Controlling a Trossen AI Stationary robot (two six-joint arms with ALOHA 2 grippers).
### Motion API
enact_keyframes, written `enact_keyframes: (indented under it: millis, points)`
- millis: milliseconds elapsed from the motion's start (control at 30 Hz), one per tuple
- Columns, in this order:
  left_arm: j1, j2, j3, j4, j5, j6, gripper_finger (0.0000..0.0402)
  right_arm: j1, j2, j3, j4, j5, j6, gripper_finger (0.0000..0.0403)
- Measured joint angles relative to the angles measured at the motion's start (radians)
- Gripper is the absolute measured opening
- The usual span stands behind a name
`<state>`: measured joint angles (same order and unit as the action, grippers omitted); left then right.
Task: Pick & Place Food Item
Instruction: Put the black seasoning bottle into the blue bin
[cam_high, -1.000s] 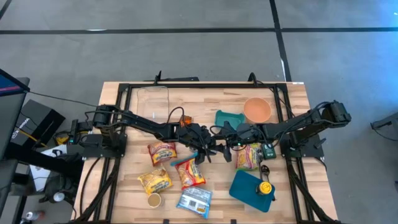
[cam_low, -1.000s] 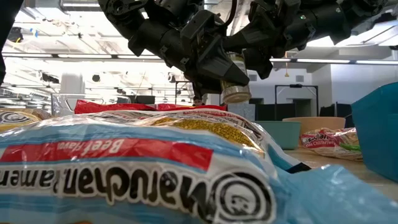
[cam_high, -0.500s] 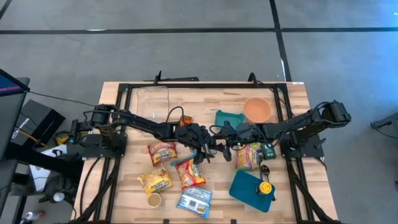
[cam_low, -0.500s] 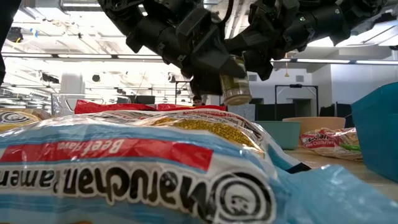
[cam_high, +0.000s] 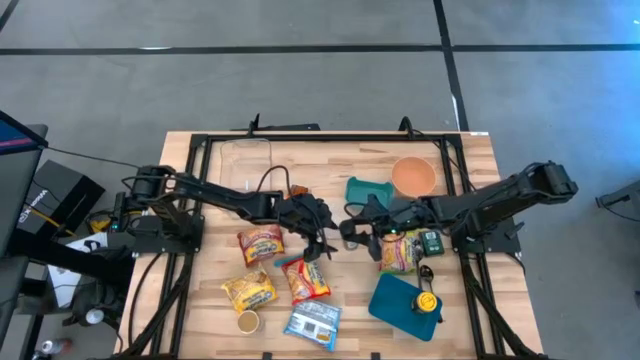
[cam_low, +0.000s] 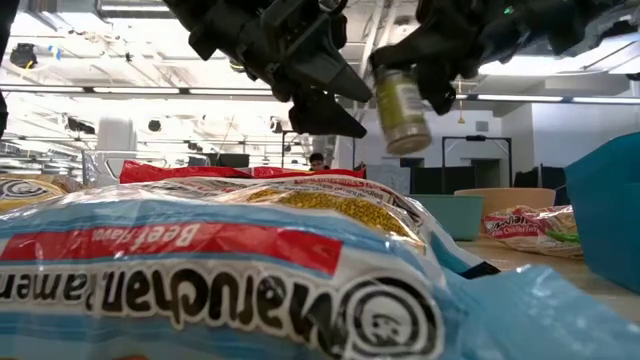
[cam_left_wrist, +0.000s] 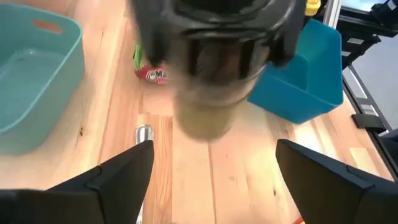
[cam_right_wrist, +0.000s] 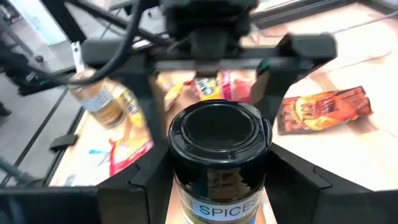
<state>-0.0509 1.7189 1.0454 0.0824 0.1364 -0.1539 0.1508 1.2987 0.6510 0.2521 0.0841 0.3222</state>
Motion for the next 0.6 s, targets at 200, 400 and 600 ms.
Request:
enact_keyframes:
  millis: [200, 400, 600]
  points:
    - [0.0, -0.013, 0.0, -0.006, -0.001, 0.0, 0.0325, 0.077, -0.093, 0.0, -0.17, 0.057, 0.016, 0.02]
    - [0.0, -0.036, 0.0, -0.012, -0.001, 0.0, 0.0325, 0.197, -0.172, 0.0, -0.277, 0.147, 0.057, 0.0198]
    - [0.0, -0.066, 0.0, -0.005, -0.001, -0.001, 0.0324, 0.336, -0.221, 0.0, -0.344, 0.24, 0.08, 0.0201]
